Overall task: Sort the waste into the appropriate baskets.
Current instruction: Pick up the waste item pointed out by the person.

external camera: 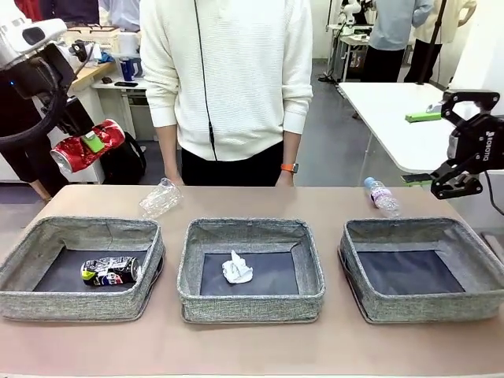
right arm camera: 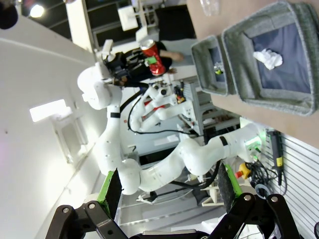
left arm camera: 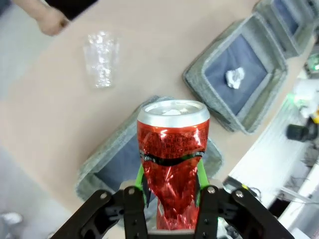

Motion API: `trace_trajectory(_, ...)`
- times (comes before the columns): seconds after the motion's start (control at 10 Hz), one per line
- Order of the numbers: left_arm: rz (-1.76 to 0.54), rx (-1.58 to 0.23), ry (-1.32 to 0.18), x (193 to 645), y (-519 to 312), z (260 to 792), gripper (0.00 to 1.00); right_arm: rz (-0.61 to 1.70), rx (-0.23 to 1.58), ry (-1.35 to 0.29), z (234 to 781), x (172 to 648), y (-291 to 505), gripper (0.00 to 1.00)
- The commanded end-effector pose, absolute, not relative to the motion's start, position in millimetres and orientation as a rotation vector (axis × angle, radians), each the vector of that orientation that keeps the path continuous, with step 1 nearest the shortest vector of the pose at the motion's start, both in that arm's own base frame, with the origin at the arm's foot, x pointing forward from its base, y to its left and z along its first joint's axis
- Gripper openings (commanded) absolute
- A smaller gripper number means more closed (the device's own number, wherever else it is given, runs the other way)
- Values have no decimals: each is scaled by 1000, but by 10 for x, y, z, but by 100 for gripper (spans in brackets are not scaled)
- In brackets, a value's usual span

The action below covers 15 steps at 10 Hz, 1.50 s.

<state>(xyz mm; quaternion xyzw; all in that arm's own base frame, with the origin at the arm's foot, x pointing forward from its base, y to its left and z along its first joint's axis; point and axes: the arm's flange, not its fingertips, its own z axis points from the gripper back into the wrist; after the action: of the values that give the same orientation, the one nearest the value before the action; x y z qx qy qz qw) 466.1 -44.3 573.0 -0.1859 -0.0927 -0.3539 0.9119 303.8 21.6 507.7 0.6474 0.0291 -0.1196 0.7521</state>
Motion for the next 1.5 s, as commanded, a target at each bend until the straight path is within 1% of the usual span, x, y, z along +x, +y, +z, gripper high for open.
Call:
trace_trajectory(0.0, -759, -422, -172, 4304, -920, 5983, 40, -379, 1288, -83, 5225, 2923, -6, 100)
trace_trajectory(0.1, -739, -444, -167, 4067, -1224, 6159, 40, -403, 1256, -117, 5296, 2844, -258, 100)
trace_trajectory(0.2, -694, -451, -169, 3826, -1523, 6335, 40, -402, 1261, -147, 5346, 2780, -554, 100)
trace_trajectory(0.3, -574, -465, -153, 3535, -1849, 6535, 40, -382, 1252, -178, 5378, 2727, -887, 100)
trace_trajectory(0.4, -439, -476, -134, 3310, -2134, 6641, 40, -347, 1300, -162, 5397, 2711, -1090, 100)
trace_trajectory(0.5, -312, -446, -103, 3120, -2373, 6699, 40, -376, 1345, -204, 5365, 2760, -1115, 100)
trace_trajectory(0.6, -265, -440, -128, 2973, -2587, 6757, 40, -408, 1268, -191, 5373, 2660, -898, 100)
trace_trajectory(0.7, -315, -405, -164, 2880, -2772, 6836, 40, -408, 1268, -191, 5373, 2660, -898, 100)
trace_trajectory(0.9, -402, -354, -173, 2875, -3245, 7071, 40, -408, 1268, -191, 5373, 2660, -898, 100)
trace_trajectory(1.1, -392, -318, -192, 3054, -3459, 7327, 40, -408, 1268, -191, 5373, 2660, -898, 100)
trace_trajectory(1.4, -402, -266, -142, 3316, -3767, 7554, 40, -408, 1268, -191, 5373, 2660, -898, 100)
